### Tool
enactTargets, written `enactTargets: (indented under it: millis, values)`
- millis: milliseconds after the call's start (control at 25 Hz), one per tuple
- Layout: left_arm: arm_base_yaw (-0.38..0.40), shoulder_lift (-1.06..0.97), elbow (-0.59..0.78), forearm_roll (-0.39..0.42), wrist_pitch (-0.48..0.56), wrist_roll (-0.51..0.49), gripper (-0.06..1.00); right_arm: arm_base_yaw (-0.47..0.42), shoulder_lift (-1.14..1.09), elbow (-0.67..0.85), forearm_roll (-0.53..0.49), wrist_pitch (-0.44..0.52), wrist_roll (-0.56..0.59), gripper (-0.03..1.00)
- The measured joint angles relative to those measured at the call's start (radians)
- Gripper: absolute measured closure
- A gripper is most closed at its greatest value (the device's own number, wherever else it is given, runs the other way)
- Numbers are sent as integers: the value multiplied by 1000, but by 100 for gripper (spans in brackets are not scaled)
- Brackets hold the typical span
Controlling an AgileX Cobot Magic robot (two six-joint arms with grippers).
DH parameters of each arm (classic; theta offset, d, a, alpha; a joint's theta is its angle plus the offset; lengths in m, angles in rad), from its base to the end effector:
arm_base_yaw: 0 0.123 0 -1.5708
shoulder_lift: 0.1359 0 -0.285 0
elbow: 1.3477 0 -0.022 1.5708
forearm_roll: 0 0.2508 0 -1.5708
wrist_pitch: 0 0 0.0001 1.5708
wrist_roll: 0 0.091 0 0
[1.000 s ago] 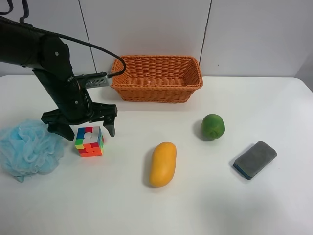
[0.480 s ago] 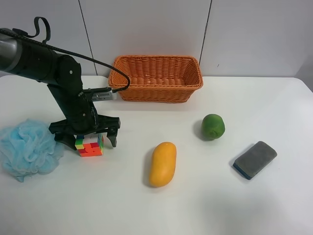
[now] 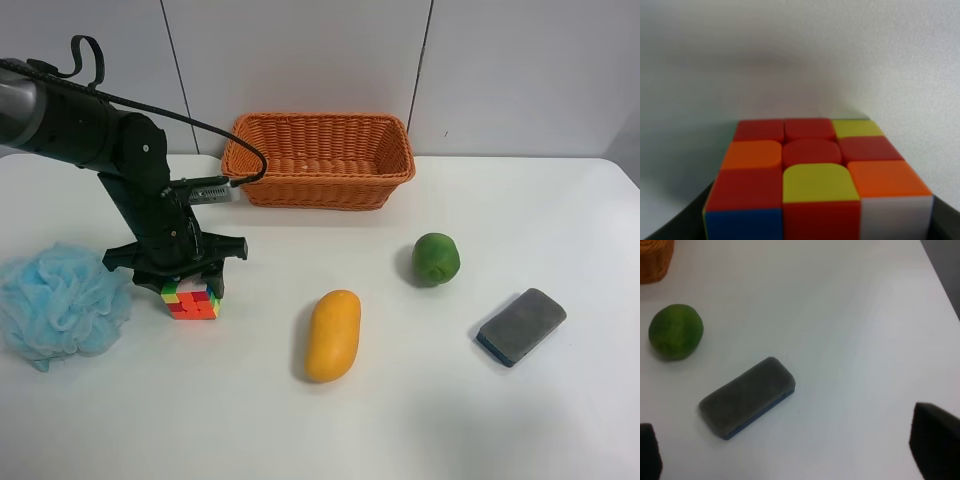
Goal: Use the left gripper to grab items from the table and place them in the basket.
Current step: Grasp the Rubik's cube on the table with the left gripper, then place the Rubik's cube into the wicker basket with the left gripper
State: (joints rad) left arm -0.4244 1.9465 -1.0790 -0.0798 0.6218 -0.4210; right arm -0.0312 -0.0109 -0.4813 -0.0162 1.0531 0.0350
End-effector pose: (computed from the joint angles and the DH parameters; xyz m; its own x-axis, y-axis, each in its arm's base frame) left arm 0.3159 -0.1474 0.1211 -0.9896 -0.0648 -0.1284 -0.0494 0.9916 -0.1196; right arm -0.0041 -0.0012 0.2727 -0.4546 0.0412 -0.8898 0.0560 0.9983 0.0176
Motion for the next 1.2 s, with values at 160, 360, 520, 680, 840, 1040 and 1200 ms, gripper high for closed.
enactTargets:
  millis: [160, 360, 520, 680, 840, 1040, 1200]
  values:
    - [0, 0, 0, 0, 0, 0, 38, 0, 0, 0, 0, 0, 0, -3]
    - [0, -16, 0, 0, 10, 0, 38, 0, 0, 0, 0, 0, 0, -3]
    - [0, -84, 0, 0, 32, 0, 38, 0, 0, 0, 0, 0, 0, -3]
    - [0, -159, -20, 0, 88, 0, 38, 0, 0, 0, 0, 0, 0, -3]
    - [0, -190, -149, 1, 216, 0, 38, 0, 0, 0, 0, 0, 0, -3]
    - [0, -191, -369, 19, 369, 25, 38, 0, 0, 0, 0, 0, 0, -3]
    - [0, -143, -562, 24, 466, 71, 38, 0, 0, 0, 0, 0, 0, -3]
